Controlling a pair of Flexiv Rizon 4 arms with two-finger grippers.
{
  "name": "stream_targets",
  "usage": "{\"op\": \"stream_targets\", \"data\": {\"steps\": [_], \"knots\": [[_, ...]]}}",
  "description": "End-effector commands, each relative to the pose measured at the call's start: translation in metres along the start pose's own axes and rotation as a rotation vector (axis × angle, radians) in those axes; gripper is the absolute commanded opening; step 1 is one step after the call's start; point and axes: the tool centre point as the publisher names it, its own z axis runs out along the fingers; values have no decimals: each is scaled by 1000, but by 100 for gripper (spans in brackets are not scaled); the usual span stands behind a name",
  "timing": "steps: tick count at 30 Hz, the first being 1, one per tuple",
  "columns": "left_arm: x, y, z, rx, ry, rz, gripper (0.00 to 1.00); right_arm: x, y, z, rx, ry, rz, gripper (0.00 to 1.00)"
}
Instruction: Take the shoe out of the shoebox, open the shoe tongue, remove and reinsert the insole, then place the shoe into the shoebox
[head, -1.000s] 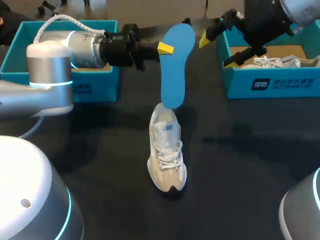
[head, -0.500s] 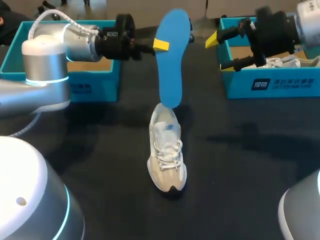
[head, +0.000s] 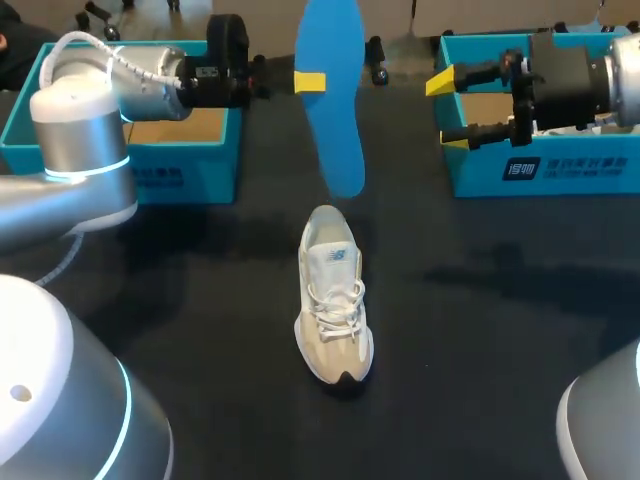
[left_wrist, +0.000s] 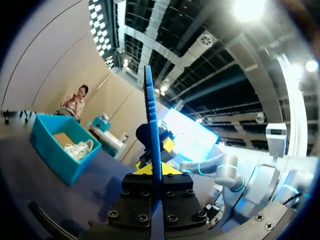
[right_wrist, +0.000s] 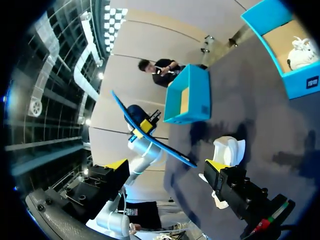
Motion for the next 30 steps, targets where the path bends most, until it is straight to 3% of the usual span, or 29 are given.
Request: {"op": "stream_targets", "data": {"steps": [1, 5, 13, 30], "knots": [[3, -3, 2, -29, -19, 340, 0, -2, 2, 1, -1, 5, 8, 100], [1, -6, 1, -66, -12, 572, 0, -3, 4, 1, 3, 2, 25, 100], [-5, -10, -4, -77, 34, 824, 0, -6, 5, 2, 7, 18, 32, 100], [-5, -10, -4, -77, 34, 824, 0, -10, 11, 7, 26, 70, 46, 100]]}}
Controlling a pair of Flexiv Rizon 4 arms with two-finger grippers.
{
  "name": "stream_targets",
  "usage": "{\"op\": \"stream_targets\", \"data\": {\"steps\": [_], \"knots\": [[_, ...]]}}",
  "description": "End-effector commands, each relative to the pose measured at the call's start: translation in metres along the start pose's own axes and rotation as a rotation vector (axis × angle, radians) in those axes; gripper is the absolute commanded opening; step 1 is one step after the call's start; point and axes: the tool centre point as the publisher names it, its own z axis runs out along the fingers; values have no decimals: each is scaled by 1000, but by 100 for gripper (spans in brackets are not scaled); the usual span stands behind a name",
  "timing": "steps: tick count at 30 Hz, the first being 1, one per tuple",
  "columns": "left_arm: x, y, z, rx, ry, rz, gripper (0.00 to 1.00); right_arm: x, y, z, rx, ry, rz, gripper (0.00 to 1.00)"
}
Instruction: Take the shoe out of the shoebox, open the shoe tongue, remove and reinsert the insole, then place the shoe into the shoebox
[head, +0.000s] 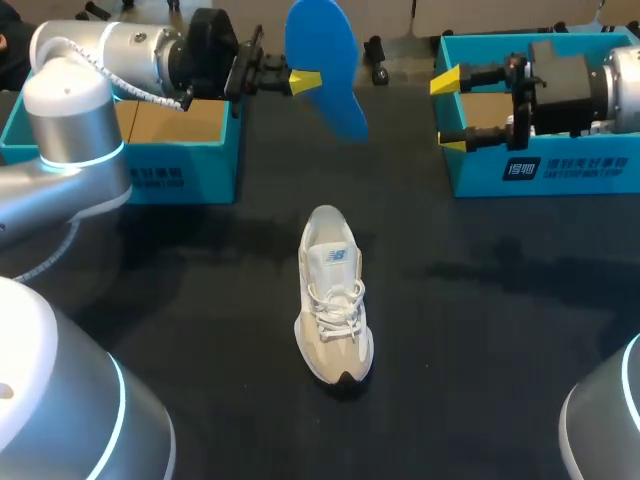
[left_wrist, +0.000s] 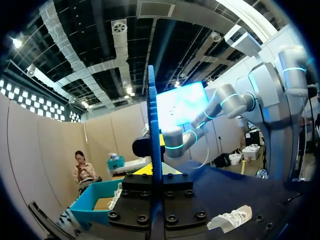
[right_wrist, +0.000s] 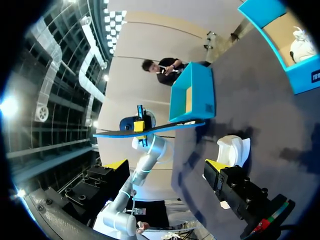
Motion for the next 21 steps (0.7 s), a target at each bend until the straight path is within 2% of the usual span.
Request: {"op": "stream_targets", "data": {"steps": [1, 4, 6, 7, 10, 12, 16, 21], "knots": [[-1, 0, 0, 1, 3, 0, 0, -1, 5, 5, 8, 2, 1, 100], [-1, 0, 0, 1, 3, 0, 0, -2, 7, 6, 12, 5, 2, 100], [-1, 1, 0, 9, 2, 115, 0, -2, 7, 6, 14, 6, 3, 100], [-1, 0, 0, -21, 19, 234, 0, -1, 7, 6, 14, 6, 4, 100], [-4, -4, 0, -26, 49, 444, 0, -1, 8, 6, 16, 5, 7, 100], [-4, -6, 0, -28, 63, 535, 0, -1, 8, 6, 16, 6, 10, 100], [-7, -6, -1, -88, 99, 801, 0, -2, 7, 7, 9, 9, 16, 100], [-10, 2, -3, -146, 80, 1033, 0, -1, 6, 7, -11, 20, 41, 100]]}}
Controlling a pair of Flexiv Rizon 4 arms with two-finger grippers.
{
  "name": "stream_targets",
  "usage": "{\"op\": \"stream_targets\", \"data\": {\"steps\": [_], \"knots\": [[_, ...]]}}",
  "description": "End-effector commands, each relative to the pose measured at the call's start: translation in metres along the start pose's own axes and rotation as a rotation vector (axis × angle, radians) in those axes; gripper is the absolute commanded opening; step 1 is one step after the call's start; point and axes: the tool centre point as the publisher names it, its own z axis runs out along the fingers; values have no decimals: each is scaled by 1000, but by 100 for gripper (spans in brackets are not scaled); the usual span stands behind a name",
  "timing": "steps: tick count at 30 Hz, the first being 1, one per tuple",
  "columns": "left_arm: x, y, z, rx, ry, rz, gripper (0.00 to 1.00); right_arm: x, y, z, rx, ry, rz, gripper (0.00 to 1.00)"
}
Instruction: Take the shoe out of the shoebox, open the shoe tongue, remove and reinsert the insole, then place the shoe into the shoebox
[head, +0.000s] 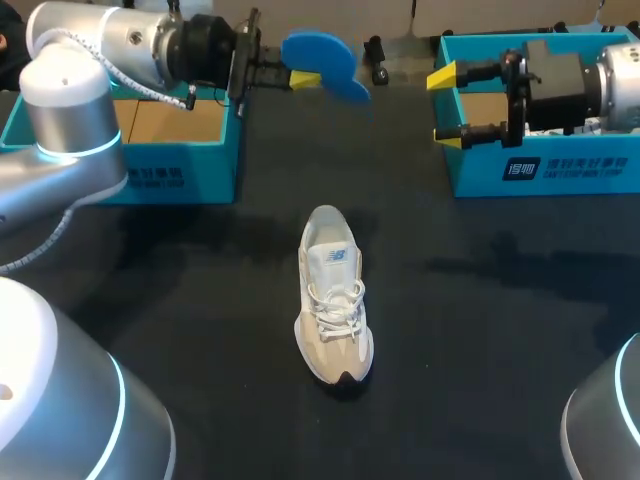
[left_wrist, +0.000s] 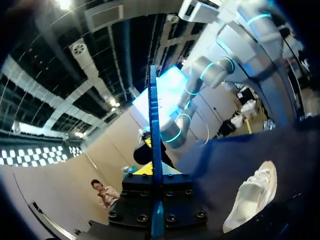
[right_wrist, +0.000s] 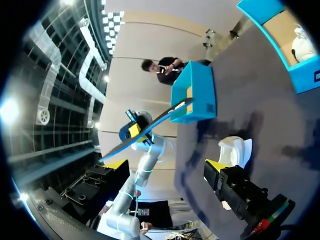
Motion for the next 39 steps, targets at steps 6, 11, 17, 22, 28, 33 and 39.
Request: {"op": "stream_targets", "data": {"steps": [6, 11, 17, 22, 28, 33, 39], "knots": [[2, 23, -4, -149, 0, 698, 0, 3, -4, 5, -27, 14, 36, 100], [-1, 27, -5, -159, -60, 790, 0, 3, -5, 6, -39, 20, 46, 100], [-2, 32, -4, -189, -106, 918, 0, 6, -4, 11, -45, 30, 53, 100], [-3, 40, -3, -217, -117, 964, 0, 8, -2, 15, -47, 30, 47, 100], [-3, 43, 1, -224, -137, 974, 0, 6, 0, 21, -44, 33, 48, 100], [-1, 42, 8, -215, -142, 966, 0, 6, 4, 29, -23, 36, 45, 99], [0, 40, 17, -197, -148, 950, 0, 6, 7, 35, -8, 32, 35, 86]]}}
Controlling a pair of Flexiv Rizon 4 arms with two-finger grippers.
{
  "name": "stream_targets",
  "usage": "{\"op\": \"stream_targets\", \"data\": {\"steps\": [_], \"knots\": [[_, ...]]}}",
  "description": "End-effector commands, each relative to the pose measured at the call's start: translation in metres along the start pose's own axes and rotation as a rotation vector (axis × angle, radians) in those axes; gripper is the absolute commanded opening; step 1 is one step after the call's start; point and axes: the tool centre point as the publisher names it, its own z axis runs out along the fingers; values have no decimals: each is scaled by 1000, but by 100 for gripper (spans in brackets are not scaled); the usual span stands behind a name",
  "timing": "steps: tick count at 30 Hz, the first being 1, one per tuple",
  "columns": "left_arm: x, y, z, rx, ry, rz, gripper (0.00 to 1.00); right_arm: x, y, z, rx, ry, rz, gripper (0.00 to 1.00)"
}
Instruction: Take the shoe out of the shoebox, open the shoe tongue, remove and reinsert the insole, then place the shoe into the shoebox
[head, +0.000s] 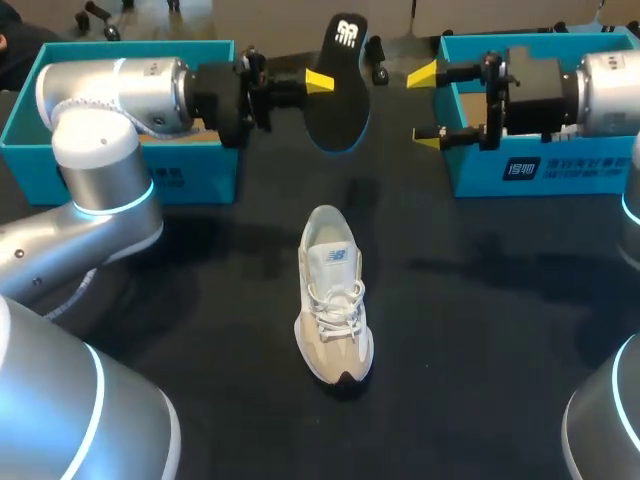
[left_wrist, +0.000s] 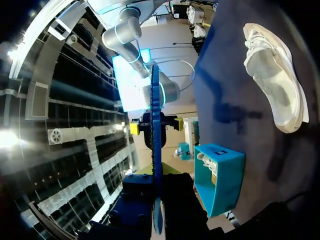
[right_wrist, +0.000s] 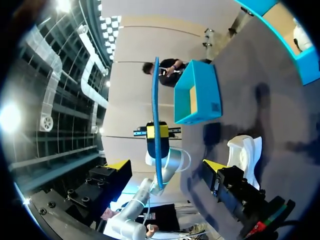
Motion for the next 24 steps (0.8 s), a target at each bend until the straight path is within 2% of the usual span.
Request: {"op": "stream_targets", "data": {"steps": [1, 4, 5, 24], "knots": [[-1, -3, 8, -4, -4, 1, 0, 0, 7, 9, 12, -1, -4, 80], [-2, -4, 13, -2, -11, 0, 0, 1, 10, 14, 19, 5, -14, 56], [-2, -4, 15, 0, -13, -2, 0, 1, 10, 15, 20, 6, -14, 53], [2, -1, 49, 19, -29, -19, 0, 6, 9, 31, 47, 0, -21, 48]]}}
